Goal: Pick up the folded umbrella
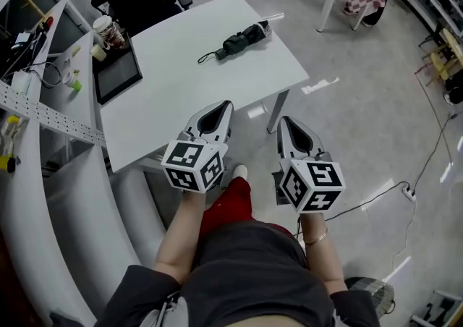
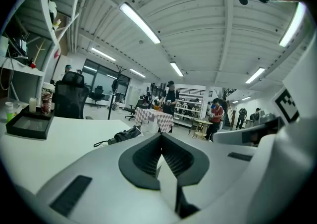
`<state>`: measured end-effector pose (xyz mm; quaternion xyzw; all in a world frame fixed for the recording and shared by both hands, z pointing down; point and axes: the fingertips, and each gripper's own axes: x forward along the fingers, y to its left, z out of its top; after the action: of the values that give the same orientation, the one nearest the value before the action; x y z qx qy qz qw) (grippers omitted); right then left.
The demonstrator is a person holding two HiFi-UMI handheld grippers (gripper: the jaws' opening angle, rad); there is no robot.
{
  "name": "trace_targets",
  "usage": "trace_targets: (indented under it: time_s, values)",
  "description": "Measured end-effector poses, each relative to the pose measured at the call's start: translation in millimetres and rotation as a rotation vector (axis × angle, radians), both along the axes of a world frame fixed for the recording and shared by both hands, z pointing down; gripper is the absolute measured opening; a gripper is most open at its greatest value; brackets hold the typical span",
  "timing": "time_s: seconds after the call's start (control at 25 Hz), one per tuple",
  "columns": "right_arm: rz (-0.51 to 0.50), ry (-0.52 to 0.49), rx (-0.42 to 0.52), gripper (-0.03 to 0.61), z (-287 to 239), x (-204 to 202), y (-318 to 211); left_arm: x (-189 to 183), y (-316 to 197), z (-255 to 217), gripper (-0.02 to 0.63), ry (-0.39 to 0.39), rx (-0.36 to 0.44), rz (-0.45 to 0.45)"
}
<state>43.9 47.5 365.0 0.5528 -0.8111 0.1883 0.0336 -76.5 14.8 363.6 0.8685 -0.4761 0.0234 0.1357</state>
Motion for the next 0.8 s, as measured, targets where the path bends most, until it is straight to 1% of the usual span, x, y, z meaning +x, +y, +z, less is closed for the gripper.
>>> trace_targets:
  time_s: [0.52, 0.8]
  values:
    - [0.003, 0.010, -0.026, 0.018, -2, -24, -107, -16, -101, 6, 0.012, -0.016, -0.036, 0.028]
    - [0.030, 0.019, -0.034, 0.018, 0, -24, -158, -18, -157, 11, 0.012, -0.033, -0.047, 0.054]
